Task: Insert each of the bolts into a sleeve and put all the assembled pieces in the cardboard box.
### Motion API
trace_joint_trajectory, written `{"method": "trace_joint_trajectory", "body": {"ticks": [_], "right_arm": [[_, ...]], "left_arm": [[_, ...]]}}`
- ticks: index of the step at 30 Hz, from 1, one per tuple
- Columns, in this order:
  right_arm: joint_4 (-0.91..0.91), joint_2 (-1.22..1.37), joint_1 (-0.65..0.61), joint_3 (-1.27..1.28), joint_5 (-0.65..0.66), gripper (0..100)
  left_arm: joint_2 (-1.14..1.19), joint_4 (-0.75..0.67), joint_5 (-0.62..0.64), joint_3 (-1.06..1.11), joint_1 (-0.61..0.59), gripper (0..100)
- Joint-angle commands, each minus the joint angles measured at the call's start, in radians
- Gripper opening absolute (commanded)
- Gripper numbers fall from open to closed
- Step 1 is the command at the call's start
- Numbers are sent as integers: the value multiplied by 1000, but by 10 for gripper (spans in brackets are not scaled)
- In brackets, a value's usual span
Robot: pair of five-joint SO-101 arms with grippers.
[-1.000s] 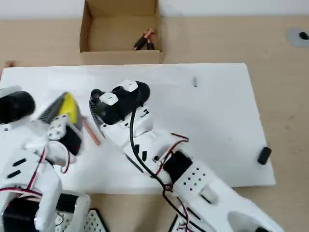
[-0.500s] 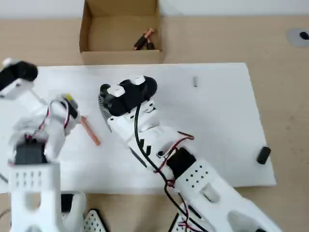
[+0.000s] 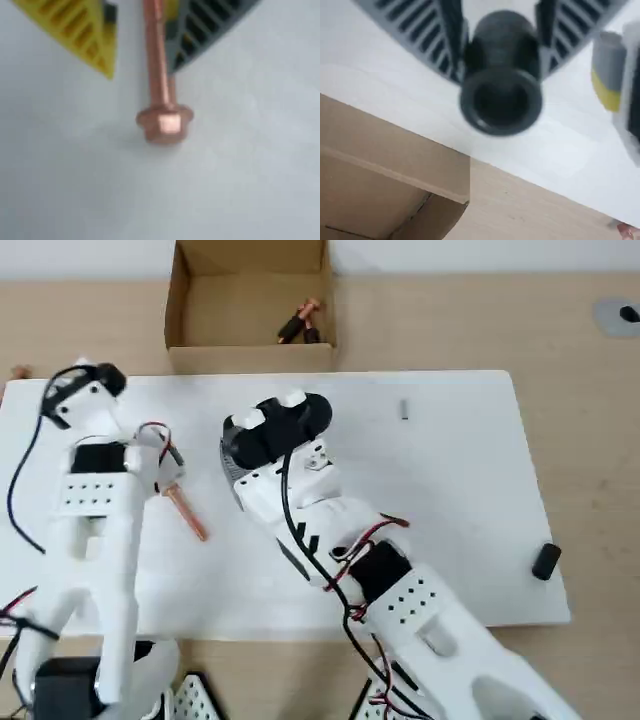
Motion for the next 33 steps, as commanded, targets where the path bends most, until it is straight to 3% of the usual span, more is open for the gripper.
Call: {"method": "trace_joint_trajectory", "body": {"ticks": [1,11,33], "right_arm": [[2,-10,18,-71,-5,9],[2,-10,18,-71,-6,9],[2,-10,18,-71,-6,9]], "left_arm": [[25,32,8,-89,18,82],[272,123,31,-193,8,83],[601,71,44,-318,-34,78]]}}
